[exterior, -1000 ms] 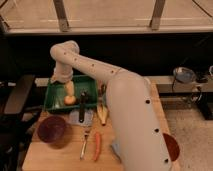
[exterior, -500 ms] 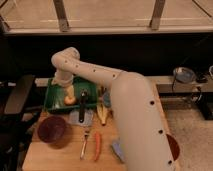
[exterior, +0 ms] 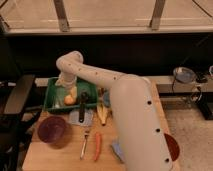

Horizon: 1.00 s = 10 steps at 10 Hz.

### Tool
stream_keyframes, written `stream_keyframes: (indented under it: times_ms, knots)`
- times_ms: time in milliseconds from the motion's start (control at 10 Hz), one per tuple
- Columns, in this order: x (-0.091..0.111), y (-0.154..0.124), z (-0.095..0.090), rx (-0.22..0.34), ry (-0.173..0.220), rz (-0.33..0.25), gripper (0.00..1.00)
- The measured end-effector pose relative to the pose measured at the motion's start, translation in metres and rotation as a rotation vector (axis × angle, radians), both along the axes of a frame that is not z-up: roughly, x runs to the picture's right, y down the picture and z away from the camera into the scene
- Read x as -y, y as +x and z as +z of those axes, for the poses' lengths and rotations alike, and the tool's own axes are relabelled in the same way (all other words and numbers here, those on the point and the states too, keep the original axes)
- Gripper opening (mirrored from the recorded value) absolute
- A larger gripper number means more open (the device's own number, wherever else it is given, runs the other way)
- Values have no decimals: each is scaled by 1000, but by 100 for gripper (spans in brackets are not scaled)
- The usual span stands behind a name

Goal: Place apple in purple bowl

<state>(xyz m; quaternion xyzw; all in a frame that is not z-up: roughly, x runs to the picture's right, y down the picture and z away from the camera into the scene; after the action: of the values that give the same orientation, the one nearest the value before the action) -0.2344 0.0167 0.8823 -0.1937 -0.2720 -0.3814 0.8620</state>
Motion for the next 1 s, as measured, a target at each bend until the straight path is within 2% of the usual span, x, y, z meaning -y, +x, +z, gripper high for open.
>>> stream_keyframes:
  times_ms: [200, 600, 1000]
  knots:
    - [-10, 3, 16, 5, -10, -20, 80]
    - [-35, 9, 41, 22, -75, -23, 78]
    - [-48, 9, 39, 47, -86, -55, 41]
